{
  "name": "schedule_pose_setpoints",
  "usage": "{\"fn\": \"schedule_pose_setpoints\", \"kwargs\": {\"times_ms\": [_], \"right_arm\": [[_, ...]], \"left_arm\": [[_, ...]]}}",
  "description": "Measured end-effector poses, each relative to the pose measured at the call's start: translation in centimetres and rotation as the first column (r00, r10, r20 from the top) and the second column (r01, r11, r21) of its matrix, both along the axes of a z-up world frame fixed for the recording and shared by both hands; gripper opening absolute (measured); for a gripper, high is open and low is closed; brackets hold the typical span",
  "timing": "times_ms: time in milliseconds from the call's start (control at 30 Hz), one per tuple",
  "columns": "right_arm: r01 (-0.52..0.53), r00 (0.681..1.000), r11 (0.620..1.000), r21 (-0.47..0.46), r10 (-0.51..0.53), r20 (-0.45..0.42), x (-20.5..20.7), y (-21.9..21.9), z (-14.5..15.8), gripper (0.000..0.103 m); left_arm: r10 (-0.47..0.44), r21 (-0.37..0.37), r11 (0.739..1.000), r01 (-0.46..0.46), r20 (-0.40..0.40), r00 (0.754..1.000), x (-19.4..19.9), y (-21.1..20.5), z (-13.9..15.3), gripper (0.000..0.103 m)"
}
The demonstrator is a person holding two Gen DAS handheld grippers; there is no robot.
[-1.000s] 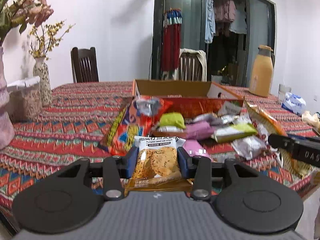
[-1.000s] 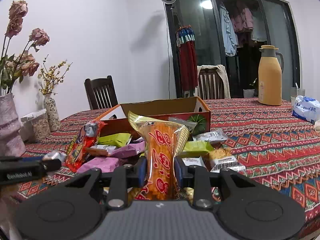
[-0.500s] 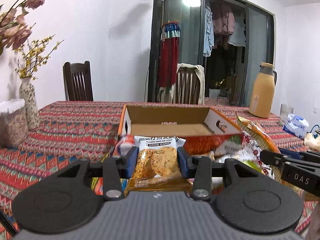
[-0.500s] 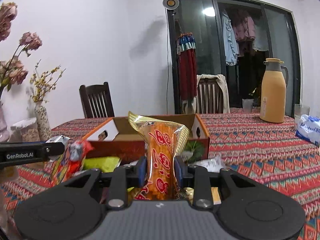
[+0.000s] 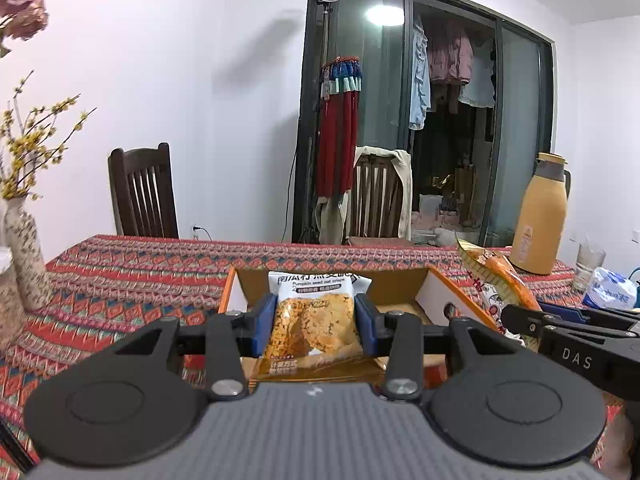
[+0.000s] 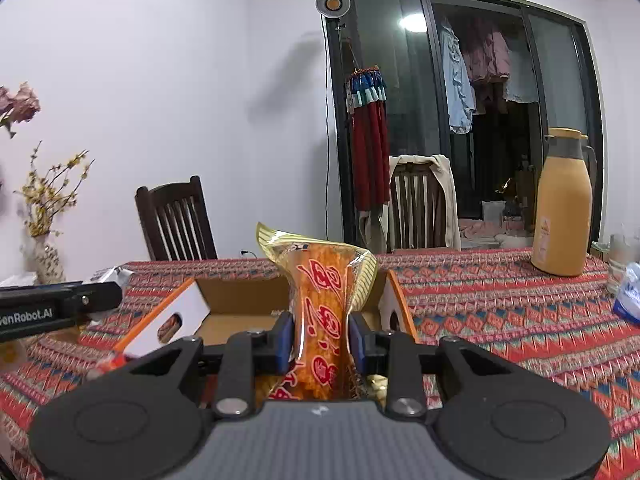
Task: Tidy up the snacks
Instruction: 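Carry both packets over the cardboard box and release them inside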
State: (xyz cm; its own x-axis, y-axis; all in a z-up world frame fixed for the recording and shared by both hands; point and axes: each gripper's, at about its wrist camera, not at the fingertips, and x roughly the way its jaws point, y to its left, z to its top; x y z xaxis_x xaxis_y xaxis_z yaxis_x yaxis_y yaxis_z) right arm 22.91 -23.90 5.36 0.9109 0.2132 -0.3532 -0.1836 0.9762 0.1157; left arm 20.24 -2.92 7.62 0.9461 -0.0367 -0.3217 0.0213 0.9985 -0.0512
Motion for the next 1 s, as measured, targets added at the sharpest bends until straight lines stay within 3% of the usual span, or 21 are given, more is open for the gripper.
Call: {"fn": "schedule_pose_setpoints", "kwargs": {"times_ms": [267,467,700,900,1000], "right_arm": [[0.027,1.0,0.999,-0.017,-0.027,0.01,6.7,1.2,1.9,0.029],[0.048,0.998,0.999,-0.021,-0.048,-0.028,11.6,1.6,0.4,0.029],[0.036,0.995,0.999,-0.014,-0.038,-0.097,13.8,1.1,-2.8,0.029],[0.027,0.993,0.999,-0.037,-0.031,-0.116,13.8,1.6,-3.8,0.029],[0.025,0.993,0.999,-0.044,-0.03,-0.114,13.7,1.7,-3.9,0.038]], "left_arm": [[0.032,-0.005,0.999,-0.032,-0.015,0.999,6.2,-0.4,1.0,0.043],[0.075,-0.009,0.997,-0.075,-0.018,0.997,9.5,-0.1,0.0,0.043],[0.115,-0.014,0.993,-0.116,-0.079,0.99,11.7,1.2,-2.3,0.043],[0.116,-0.002,0.993,-0.116,-0.098,0.988,12.0,1.1,-3.2,0.043],[0.109,-0.007,0.994,-0.11,-0.096,0.989,11.9,1.0,-3.3,0.045]]}}
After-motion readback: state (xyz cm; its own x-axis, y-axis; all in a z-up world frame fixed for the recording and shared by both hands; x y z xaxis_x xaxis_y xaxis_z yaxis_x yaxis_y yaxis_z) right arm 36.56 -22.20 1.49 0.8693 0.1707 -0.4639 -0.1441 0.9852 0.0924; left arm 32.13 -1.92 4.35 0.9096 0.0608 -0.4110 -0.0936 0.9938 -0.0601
